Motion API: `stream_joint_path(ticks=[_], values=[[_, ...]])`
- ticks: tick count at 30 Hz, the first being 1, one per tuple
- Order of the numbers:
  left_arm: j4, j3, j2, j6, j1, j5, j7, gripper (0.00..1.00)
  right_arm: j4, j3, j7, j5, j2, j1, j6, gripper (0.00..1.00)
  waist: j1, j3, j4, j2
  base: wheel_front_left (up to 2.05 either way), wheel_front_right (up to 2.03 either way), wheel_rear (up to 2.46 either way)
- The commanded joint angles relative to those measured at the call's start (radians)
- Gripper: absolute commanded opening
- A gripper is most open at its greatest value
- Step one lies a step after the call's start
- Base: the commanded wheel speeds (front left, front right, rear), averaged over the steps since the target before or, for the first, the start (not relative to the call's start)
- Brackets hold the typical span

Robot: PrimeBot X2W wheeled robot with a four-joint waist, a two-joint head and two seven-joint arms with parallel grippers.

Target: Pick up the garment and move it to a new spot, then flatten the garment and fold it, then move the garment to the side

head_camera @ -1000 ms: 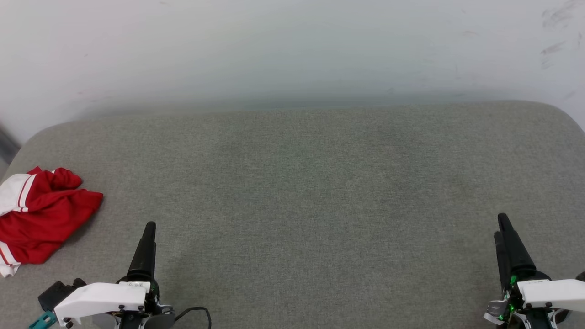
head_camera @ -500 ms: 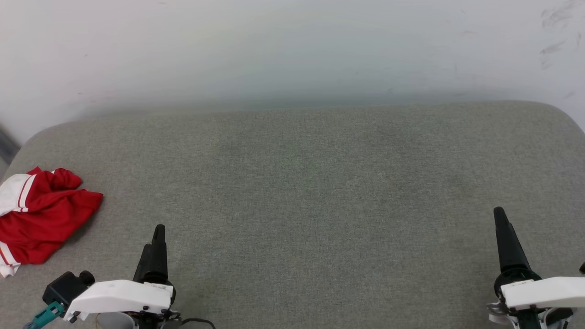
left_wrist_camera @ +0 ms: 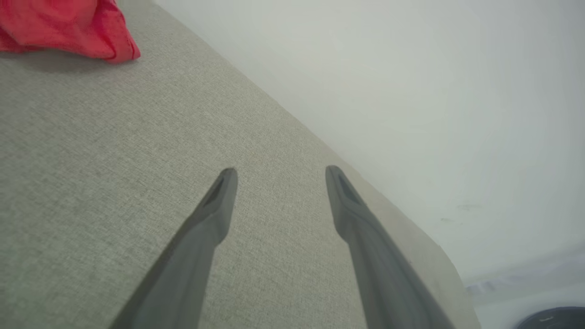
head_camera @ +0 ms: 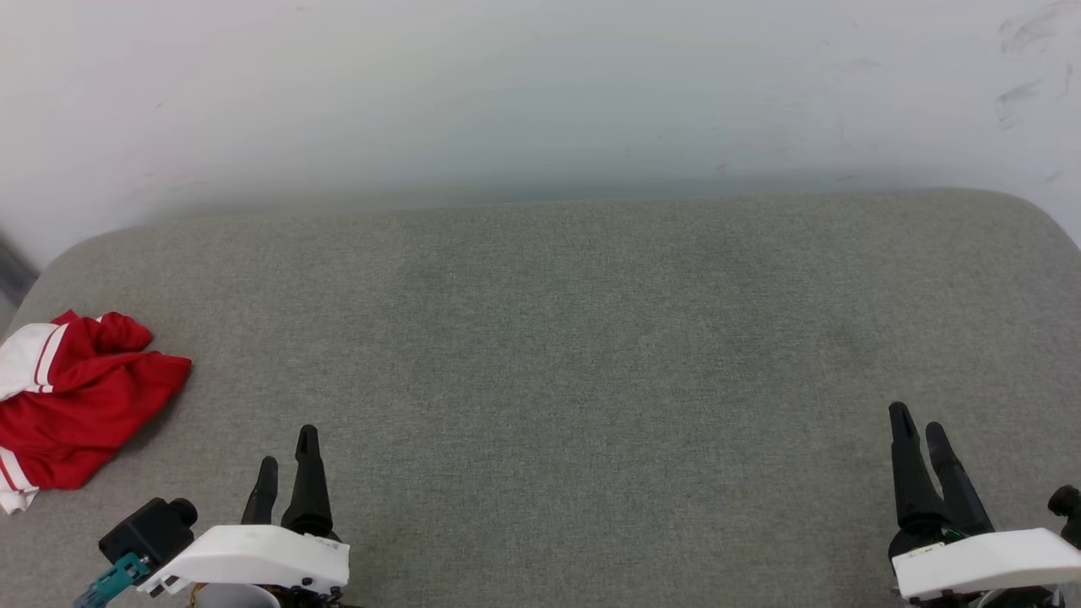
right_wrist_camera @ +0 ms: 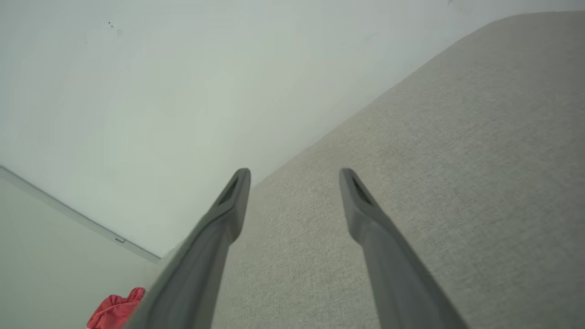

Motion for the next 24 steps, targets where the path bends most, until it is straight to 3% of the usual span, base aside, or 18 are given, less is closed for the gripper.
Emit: stream_joint_path(ticks=[1,24], values=[[-0.021,-0.004,0.002,0.008,0.0,0.03,-0.009,1.0,-0.018,0.002,-0.009,-0.031,-0.002,-0.001,0.0,1.0,0.0,0.0,0.0,-0.0001,0.0,0.0,0.0],[-0.071,-0.06,0.003,0.013,0.046,0.314,-0.076,1.0,-0.049,0.02,-0.076,-0.323,-0.001,0.048,0.0,1.0,0.0,-0.002,0.003,-0.0001,0.0,0.0,0.0]])
